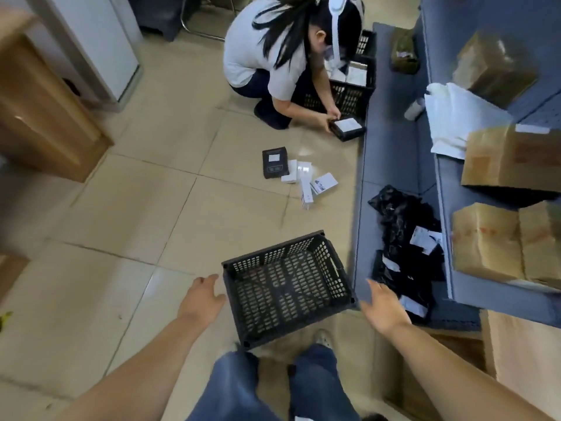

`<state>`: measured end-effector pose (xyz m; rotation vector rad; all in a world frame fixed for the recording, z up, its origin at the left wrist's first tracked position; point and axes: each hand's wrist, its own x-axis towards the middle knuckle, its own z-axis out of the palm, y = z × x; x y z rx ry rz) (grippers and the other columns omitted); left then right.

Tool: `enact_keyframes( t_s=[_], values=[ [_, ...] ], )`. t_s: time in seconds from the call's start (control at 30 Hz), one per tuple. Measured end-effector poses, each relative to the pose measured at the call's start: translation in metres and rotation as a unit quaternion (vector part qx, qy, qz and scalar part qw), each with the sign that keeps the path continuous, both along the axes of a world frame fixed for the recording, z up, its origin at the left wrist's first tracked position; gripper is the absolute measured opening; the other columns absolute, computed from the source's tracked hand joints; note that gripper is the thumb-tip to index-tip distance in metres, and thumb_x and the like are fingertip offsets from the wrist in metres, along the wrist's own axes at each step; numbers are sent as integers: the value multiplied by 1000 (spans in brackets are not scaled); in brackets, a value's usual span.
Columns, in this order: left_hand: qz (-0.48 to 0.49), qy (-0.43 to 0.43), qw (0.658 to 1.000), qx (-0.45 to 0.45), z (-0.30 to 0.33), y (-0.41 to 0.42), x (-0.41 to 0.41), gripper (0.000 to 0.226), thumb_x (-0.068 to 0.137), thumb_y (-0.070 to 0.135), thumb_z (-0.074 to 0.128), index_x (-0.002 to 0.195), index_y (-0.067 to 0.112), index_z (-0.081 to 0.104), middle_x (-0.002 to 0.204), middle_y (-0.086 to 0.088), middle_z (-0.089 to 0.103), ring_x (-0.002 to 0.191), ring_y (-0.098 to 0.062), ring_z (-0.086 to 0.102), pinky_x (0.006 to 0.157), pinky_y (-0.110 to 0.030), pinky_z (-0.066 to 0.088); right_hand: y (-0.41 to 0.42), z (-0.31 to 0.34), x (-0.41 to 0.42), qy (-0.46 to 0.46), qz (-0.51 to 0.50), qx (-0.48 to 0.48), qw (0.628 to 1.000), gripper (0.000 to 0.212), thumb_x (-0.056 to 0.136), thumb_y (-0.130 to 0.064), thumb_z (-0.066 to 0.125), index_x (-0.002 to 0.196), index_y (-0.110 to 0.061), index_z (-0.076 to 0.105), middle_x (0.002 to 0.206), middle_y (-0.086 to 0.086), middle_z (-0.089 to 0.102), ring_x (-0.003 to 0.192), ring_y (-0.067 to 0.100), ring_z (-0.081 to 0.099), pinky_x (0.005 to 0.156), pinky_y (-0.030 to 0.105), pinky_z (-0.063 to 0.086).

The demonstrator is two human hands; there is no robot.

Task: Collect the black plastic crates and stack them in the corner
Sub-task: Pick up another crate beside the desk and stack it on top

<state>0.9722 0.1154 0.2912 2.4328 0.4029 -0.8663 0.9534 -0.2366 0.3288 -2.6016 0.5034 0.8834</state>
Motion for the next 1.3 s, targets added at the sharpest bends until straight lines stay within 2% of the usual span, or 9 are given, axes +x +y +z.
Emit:
enact_keyframes(
  t_s=[0.1,0.23,0.33,0.67,0.9,1.07,1.13,1.23,1.3],
  values=[
    [75,13,997,4,-12,-19,-8,59,92,28,45,147,21,26,144,-11,34,118,-28,52,93,-32,44,-23,-15,27,31,48,7,998,61,94,-26,48,148,-13,22,151,12,31,139,28,27,112,39,27],
    [161,40,986,1,-42,-47,-16,58,93,34,44,148,23,27,149,-11,31,128,-29,44,101,-34,38,-48,-42,61,72,126,-12,989,61,96,-26,47,149,-12,20,152,11,28,140,27,27,109,34,29],
    [218,54,974,-9,-69,-62,-17,57,93,38,45,146,23,31,147,-11,35,127,-29,45,100,-34,37,-59,-70,80,96,136,-12,986,61,96,-27,46,149,-15,19,154,9,25,140,26,27,107,34,30],
    [317,81,945,-23,-190,-63,-1,62,91,36,50,146,17,29,146,-17,36,130,-34,41,103,-39,33,-73,-203,129,122,-82,63,987,57,93,-18,54,145,-10,32,148,15,38,131,33,39,104,40,35],
    [464,67,874,-125,-287,-53,15,57,95,34,45,146,16,29,149,-13,36,134,-32,36,107,-39,28,-73,-290,159,107,-166,77,977,51,95,-16,50,142,-3,35,148,18,36,132,34,37,102,37,32],
    [542,74,812,-202,-335,-44,14,57,99,44,33,149,18,22,156,-5,25,142,-22,25,117,-41,18,-63,-338,166,103,-195,88,971,49,96,-14,49,140,1,34,143,19,41,129,35,40,102,36,32],
    [575,75,783,-225,-347,-42,14,60,99,47,30,149,15,22,157,-6,22,144,-20,23,118,-40,15,-58,-352,168,95,-209,97,968,50,97,-18,47,141,0,33,142,21,42,128,36,41,102,38,33],
    [592,67,765,-244,-361,-37,15,61,98,52,22,149,17,23,156,-5,25,144,-20,23,117,-41,13,-51,-366,171,72,-234,113,963,54,99,-31,40,146,-6,27,149,18,34,134,35,35,107,41,29],
    [602,69,748,-270,-371,-32,15,63,97,55,17,148,20,25,155,-6,28,143,-21,25,117,-42,13,-49,-376,174,52,-274,146,949,50,101,-36,32,143,-9,34,146,15,39,128,32,40,103,40,32]
  ],
)
